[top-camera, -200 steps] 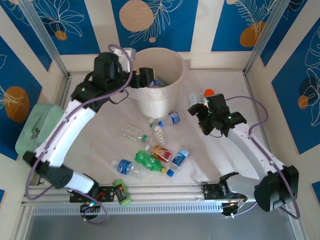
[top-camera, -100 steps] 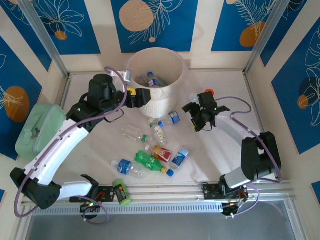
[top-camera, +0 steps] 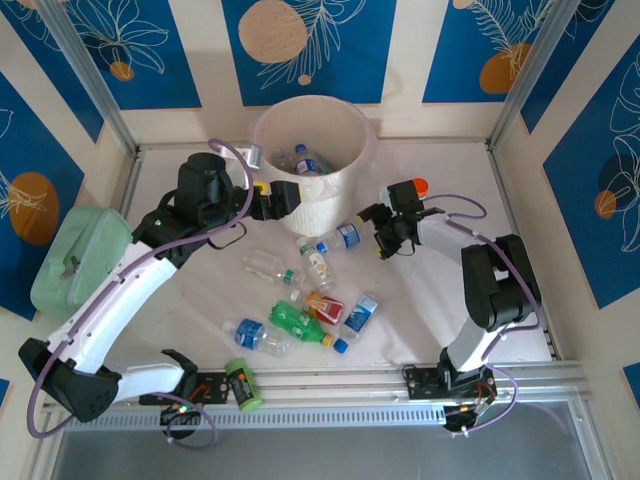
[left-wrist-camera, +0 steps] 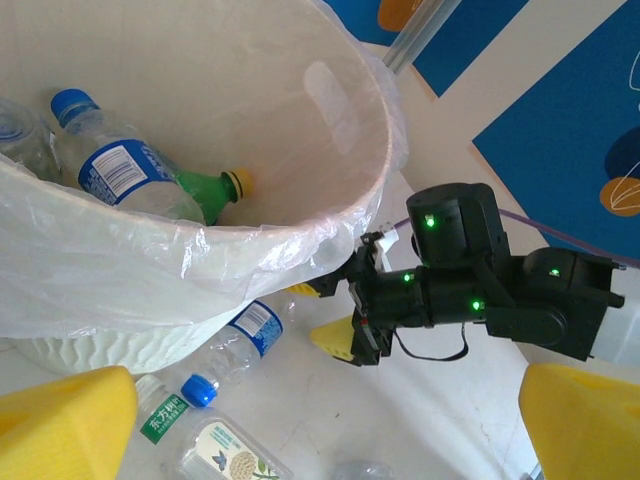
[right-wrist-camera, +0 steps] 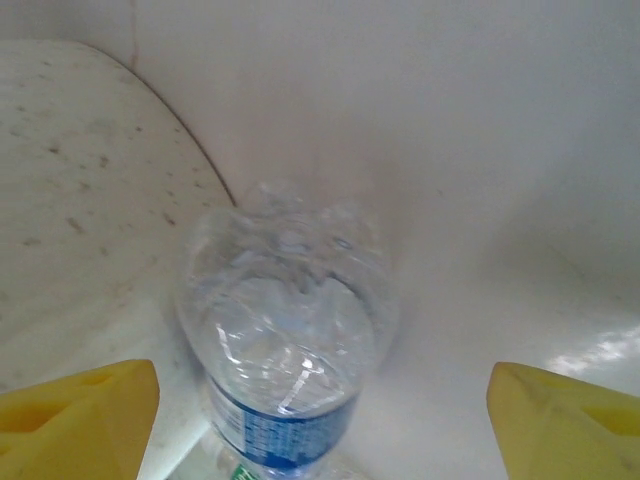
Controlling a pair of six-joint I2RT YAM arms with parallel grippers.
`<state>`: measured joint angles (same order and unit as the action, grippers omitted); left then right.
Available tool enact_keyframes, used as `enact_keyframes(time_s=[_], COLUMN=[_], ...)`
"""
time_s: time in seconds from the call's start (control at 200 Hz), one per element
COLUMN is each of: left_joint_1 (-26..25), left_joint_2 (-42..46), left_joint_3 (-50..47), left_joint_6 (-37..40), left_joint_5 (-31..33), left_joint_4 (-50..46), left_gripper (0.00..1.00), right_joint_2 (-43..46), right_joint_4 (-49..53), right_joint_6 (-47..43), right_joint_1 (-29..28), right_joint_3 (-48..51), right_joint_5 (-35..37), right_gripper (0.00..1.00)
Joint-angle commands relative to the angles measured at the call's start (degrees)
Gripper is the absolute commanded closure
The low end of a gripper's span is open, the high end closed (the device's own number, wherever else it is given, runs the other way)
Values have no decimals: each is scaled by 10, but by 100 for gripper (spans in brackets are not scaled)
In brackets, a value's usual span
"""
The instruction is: Put the plastic bottles in the bin
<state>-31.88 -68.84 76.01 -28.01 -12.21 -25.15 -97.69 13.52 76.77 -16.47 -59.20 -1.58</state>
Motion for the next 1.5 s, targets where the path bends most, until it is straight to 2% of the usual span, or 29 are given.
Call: enact_keyframes(time_s=[0.0, 0.475, 0.62, 0.91, 1.256, 1.496], left_joint_1=[2, 3, 4, 4, 5, 5], left_joint_2=[-1, -7, -7, -4, -9, -10], left_joint_3=[-9, -6, -5, -4, 4, 6], left_joint_6=[10, 20, 17, 17, 18, 16], left_joint_5=[-6, -2, -5, -3, -2, -2], left_joint_4=[-9, -18, -18, -24, -28, -30], left_gripper=[5, 10, 11, 12, 12, 12], right_joint_2=[-16, -80, -88, -108, -105, -68], right_joint_4=[5, 56, 61, 82, 107, 124], right_joint_6=[24, 31, 41, 38, 37, 16], right_joint_1=[2, 1, 1, -5, -5, -3], right_joint_3=[-17, -75, -73, -103, -108, -99], right_joint_5=[-7, -11, -11, -6, 6, 27], right_gripper=[16, 17, 21, 22, 39, 42])
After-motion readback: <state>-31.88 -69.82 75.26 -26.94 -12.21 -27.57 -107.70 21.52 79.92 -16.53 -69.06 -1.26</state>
